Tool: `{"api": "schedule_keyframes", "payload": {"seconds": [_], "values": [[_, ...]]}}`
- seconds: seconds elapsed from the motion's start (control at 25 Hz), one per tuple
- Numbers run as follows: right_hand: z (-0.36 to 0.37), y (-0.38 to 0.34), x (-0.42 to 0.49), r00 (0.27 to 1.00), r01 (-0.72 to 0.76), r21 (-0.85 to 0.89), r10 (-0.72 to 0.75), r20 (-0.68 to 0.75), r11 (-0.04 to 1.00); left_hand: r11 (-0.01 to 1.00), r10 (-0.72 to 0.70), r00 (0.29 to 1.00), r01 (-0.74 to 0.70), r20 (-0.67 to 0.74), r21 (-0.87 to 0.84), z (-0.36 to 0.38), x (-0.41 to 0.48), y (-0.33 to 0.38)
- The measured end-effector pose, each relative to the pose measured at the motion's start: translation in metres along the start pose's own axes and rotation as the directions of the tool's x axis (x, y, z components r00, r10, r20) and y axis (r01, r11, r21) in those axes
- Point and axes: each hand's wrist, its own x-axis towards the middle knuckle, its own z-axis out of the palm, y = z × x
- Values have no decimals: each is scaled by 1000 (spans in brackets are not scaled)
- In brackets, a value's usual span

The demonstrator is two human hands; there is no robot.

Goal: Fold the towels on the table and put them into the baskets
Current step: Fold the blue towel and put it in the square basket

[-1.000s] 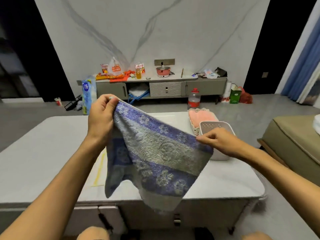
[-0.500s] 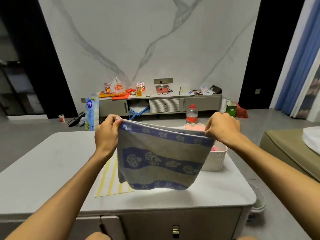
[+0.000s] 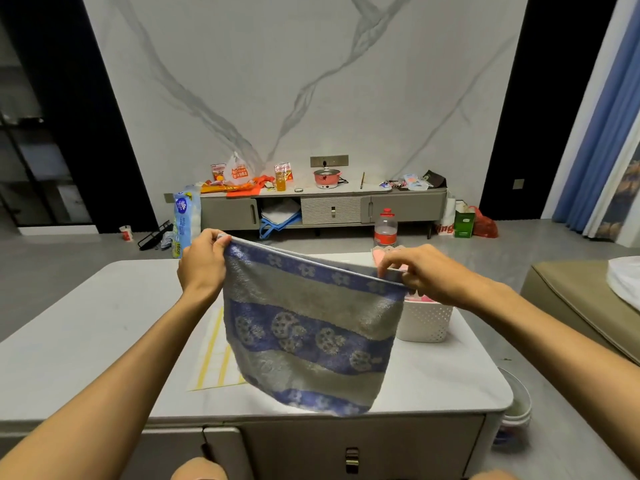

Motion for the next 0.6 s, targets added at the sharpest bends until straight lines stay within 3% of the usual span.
{"api": "schedule_keyframes", "payload": {"seconds": [0.08, 0.12, 0.24, 0.36, 0.48, 0.6], "values": [[-1, -5, 4, 997, 72, -194, -69, 20, 978, 999, -35, 999, 35, -11, 3, 2, 1, -5], [-1, -5, 5, 997, 70, -204, -66, 25, 977, 999, -37, 999, 37, -16, -1, 2, 2, -6], [-1, 0, 3, 999, -33, 74, 35, -29, 997, 999, -42, 999, 41, -31, -27, -1, 5, -11], [4, 7, 2, 966, -72, 369, 158, -207, 927, 999, -10, 999, 9, -31, -31, -2, 1, -11], [9, 13, 7, 884, -77, 499, 291, -366, 863, 999, 27, 1000, -28, -13, -25, -1, -1, -5], [9, 19, 12, 831, -166, 555, 419, -366, 815, 997, 50, 998, -48, 42, -53, 1, 2, 0]]}}
